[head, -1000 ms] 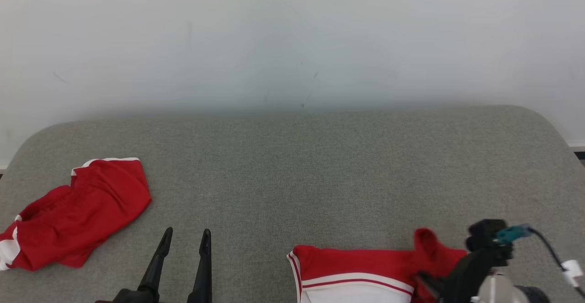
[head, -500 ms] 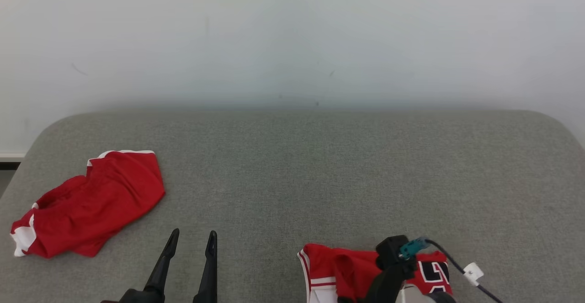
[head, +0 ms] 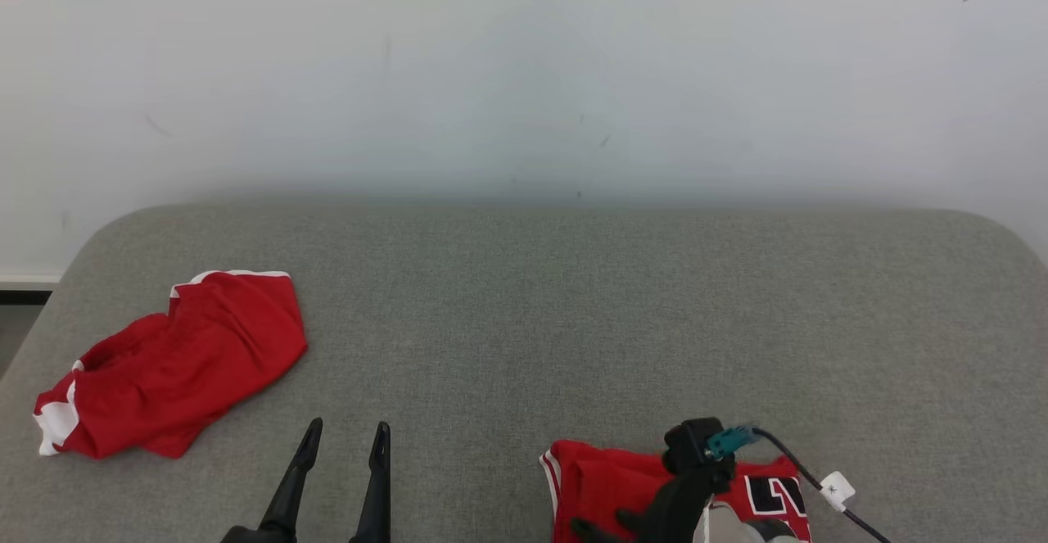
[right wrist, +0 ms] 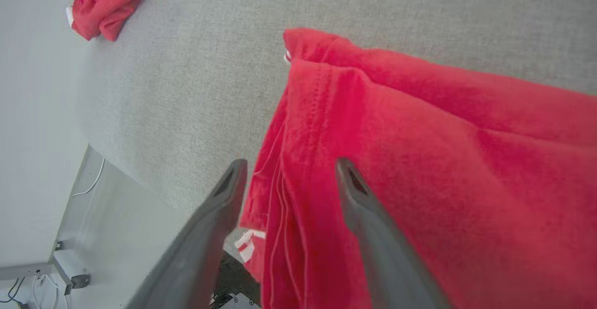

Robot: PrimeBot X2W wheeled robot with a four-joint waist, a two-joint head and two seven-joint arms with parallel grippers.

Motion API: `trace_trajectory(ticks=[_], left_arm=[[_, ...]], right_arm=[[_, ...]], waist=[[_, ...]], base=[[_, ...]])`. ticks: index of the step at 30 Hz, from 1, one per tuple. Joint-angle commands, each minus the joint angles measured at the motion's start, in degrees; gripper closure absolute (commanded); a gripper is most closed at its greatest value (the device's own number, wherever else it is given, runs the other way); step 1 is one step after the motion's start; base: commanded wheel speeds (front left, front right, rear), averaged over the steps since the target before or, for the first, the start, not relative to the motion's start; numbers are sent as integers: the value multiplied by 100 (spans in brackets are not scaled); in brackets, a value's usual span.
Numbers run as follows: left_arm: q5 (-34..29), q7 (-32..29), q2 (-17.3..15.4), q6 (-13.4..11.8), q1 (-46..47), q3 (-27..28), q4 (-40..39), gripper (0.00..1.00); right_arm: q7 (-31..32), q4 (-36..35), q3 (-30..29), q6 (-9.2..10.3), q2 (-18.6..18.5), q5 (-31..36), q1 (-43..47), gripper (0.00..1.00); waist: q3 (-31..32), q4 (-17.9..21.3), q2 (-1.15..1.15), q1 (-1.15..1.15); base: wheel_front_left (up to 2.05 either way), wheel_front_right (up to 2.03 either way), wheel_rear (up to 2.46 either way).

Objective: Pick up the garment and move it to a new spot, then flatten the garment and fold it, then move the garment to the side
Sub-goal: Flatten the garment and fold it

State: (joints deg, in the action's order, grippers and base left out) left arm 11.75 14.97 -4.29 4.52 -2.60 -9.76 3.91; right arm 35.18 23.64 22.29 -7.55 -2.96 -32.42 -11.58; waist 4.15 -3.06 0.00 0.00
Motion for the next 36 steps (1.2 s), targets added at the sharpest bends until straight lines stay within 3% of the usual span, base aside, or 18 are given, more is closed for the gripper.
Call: trace_trajectory(ticks=[1, 6, 10, 16, 21, 25, 36], left_arm=[[-34, 22, 13, -1, -95, -6, -8, 0], [-31, 22, 10, -27, -188, 18, -41, 0], [-35, 22, 3, -31, -214, 25, -60, 0], [36, 22, 32, -13, -262, -42, -18, 0], [312, 22, 82, -34, -281, -43, 134, 0], [565, 22, 110, -84, -174, 63, 234, 0], [506, 22, 121, 23, -151, 685, 335, 0]], right_arm=[[-113, -29, -12, 14, 13, -173, -87, 0], [-383, -582, -323, 14, 7, -744, -257, 0], [-477, -847, -845, 14, 1, -221, -268, 0], [-520, -1551, -2124, 14, -138, 1153, 183, 0], [-734, -2175, -2574, 14, -223, 1744, 726, 0], [-1374, -2435, -2877, 14, -101, 1872, 1108, 0], [-3524, -2256, -2768, 14, -2, 2205, 1727, 0]], waist=[[22, 7, 0, 0], [112, 63, 0, 0], [155, 86, 0, 0], [207, 84, 0, 0], [227, 130, 0, 0], [260, 185, 0, 0], [411, 334, 0, 0]], base=[[0, 0, 0], [0, 0, 0], [0, 0, 0], [0, 0, 0], [0, 0, 0], [0, 0, 0], [0, 0, 0]])
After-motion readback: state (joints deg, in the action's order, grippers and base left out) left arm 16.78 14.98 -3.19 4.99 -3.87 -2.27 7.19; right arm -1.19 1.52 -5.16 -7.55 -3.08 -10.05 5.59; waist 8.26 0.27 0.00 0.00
